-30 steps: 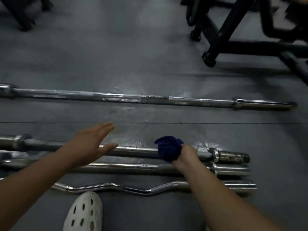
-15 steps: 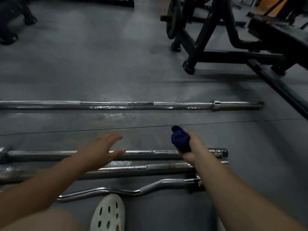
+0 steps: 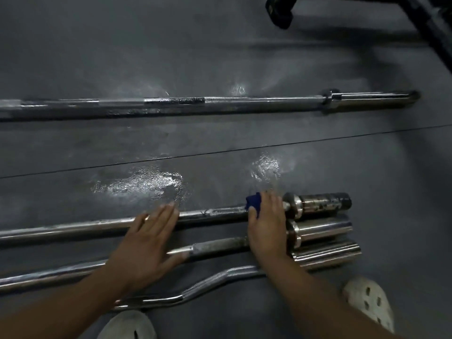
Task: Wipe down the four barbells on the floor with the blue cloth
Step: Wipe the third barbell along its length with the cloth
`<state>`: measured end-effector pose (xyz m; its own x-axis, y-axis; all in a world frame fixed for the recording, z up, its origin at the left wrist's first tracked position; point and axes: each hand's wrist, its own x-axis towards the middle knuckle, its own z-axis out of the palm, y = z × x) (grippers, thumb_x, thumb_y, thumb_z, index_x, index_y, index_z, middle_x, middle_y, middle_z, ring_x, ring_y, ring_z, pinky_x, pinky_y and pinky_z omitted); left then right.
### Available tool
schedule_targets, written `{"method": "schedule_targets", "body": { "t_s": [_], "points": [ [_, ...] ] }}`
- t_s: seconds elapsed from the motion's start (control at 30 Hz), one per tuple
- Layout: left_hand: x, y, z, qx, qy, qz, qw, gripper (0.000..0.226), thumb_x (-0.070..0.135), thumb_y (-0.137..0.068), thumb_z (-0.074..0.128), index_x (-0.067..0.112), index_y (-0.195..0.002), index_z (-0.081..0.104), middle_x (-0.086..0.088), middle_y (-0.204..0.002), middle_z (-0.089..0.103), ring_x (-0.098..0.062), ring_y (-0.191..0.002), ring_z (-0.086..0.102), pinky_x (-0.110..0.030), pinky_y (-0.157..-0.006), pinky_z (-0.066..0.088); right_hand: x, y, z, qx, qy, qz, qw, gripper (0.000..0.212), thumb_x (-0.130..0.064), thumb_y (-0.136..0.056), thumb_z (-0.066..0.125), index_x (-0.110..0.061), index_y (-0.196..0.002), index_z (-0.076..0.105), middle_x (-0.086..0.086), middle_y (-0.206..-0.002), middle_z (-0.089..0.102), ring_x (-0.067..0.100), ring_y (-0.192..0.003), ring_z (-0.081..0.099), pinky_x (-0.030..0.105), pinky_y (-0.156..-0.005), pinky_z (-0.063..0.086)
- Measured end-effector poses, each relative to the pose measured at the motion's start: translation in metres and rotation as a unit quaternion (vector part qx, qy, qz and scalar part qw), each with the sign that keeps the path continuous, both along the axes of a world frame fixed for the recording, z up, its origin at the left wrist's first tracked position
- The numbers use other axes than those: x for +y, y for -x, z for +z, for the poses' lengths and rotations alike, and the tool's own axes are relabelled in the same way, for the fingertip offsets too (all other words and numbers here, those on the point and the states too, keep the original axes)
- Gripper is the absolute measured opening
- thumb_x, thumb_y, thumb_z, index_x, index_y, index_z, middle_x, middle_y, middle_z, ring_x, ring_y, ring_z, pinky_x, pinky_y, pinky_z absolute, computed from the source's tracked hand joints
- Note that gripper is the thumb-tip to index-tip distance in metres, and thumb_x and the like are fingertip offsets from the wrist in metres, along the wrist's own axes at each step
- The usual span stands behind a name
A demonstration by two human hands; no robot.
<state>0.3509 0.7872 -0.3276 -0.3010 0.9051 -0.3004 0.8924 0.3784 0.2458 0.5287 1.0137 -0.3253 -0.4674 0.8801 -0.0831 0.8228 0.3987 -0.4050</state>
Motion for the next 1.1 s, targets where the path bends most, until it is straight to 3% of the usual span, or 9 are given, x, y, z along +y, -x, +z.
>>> {"method": "schedule_targets", "body": {
  "t_s": [0.1, 0.17, 0.3, 0.37, 0.5, 0.6, 0.7, 0.93, 1.1],
  "points": [
    [0.004, 0.006, -0.004, 0.005, -0.019, -0.004, 1.0, 0.094, 0.079, -0.09, 0.03, 0.013, -0.157, 0.023, -0.004, -0.165, 0.016, -0.02, -0.152, 0.014, -0.049, -0.118, 0.018, -0.007, 0.023, -0.013, -0.019, -0.034, -0.01, 0.999, 0.031, -0.021, -0.093, 0.05, -0.017, -0.124, 0.053, 0.005, -0.133, 0.051, 0.029, -0.134, 0.038, 0.045, -0.115, 0.029],
    [0.015, 0.018, -0.007, 0.012, -0.013, -0.005, 1.0, 0.095, 0.08, -0.09, 0.029, 0.014, -0.157, 0.022, -0.004, -0.165, 0.016, -0.019, -0.152, 0.013, -0.047, -0.119, 0.015, -0.011, 0.044, -0.01, -0.017, -0.058, 0.082, 0.995, 0.023, -0.016, -0.088, 0.051, -0.02, -0.109, 0.058, 0.001, -0.118, 0.057, 0.027, -0.123, 0.046, 0.045, -0.11, 0.032],
    [0.042, 0.045, -0.005, 0.014, 0.003, 0.011, 1.0, 0.095, 0.082, -0.09, 0.021, 0.015, -0.157, 0.023, -0.003, -0.163, 0.018, -0.019, -0.151, 0.016, -0.041, -0.119, 0.008, 0.021, 0.047, 0.001, -0.011, -0.055, 0.215, 0.975, 0.029, -0.012, -0.086, 0.052, -0.021, -0.111, 0.061, 0.001, -0.111, 0.06, 0.023, -0.105, 0.051, 0.041, -0.101, 0.04],
    [0.042, 0.05, -0.002, 0.025, -0.002, -0.001, 1.0, 0.095, 0.081, -0.09, 0.023, 0.013, -0.156, 0.026, -0.004, -0.163, 0.02, -0.021, -0.15, 0.019, -0.042, -0.119, 0.011, 0.056, 0.03, 0.003, -0.021, -0.073, 0.153, 0.985, 0.033, -0.008, -0.08, 0.052, -0.017, -0.11, 0.063, 0.004, -0.107, 0.059, 0.025, -0.098, 0.052, 0.038, -0.089, 0.044],
    [0.03, 0.043, -0.004, 0.05, -0.008, -0.015, 0.999, 0.1, 0.082, -0.086, 0.031, 0.011, -0.156, 0.026, -0.007, -0.164, 0.021, -0.023, -0.149, 0.021, -0.047, -0.118, 0.018, 0.048, 0.031, -0.006, 0.03, -0.075, 0.047, 0.996, 0.032, 0.004, -0.078, 0.052, -0.008, -0.105, 0.063, 0.007, -0.108, 0.059, 0.024, -0.099, 0.053, 0.038, -0.091, 0.045],
    [0.034, 0.047, -0.007, 0.053, 0.0, -0.01, 0.999, 0.103, 0.085, -0.084, 0.029, 0.013, -0.158, 0.02, -0.005, -0.165, 0.017, -0.021, -0.151, 0.015, -0.048, -0.119, 0.017, 0.002, 0.071, -0.006, 0.067, -0.045, 0.155, 0.985, 0.025, 0.0, -0.077, 0.054, -0.013, -0.096, 0.062, 0.004, -0.096, 0.06, 0.022, -0.088, 0.051, 0.038, -0.082, 0.046],
    [0.041, 0.06, -0.007, 0.045, 0.006, -0.018, 0.999, 0.103, 0.087, -0.084, 0.024, 0.016, -0.159, 0.014, -0.003, -0.165, 0.016, -0.018, -0.152, 0.012, -0.046, -0.12, 0.015, 0.012, 0.083, 0.003, 0.034, -0.033, 0.28, 0.959, 0.031, -0.004, -0.08, 0.057, -0.016, -0.108, 0.063, 0.005, -0.109, 0.063, 0.025, -0.093, 0.057, 0.037, -0.084, 0.048],
    [0.067, 0.083, -0.012, 0.047, -0.003, 0.018, 0.999, 0.105, 0.089, -0.081, 0.016, 0.018, -0.158, 0.02, -0.003, -0.164, 0.019, -0.021, -0.151, 0.016, -0.044, -0.121, 0.007, 0.058, 0.068, -0.007, 0.089, -0.018, -0.025, 0.996, 0.032, 0.0, -0.086, 0.05, -0.01, -0.113, 0.064, 0.006, -0.114, 0.06, 0.024, -0.103, 0.055, 0.04, -0.094, 0.046],
    [0.081, 0.09, -0.007, 0.07, -0.007, 0.043, 0.997, 0.096, 0.082, -0.084, 0.02, 0.018, -0.155, 0.029, -0.005, -0.162, 0.027, -0.023, -0.15, 0.022, -0.046, -0.121, 0.013, 0.032, 0.118, 0.002, 0.032, -0.073, 0.231, 0.97, 0.022, -0.008, -0.079, 0.053, -0.017, -0.094, 0.067, 0.002, -0.094, 0.066, 0.024, -0.085, 0.056, 0.036, -0.083, 0.041]
  ]
}}
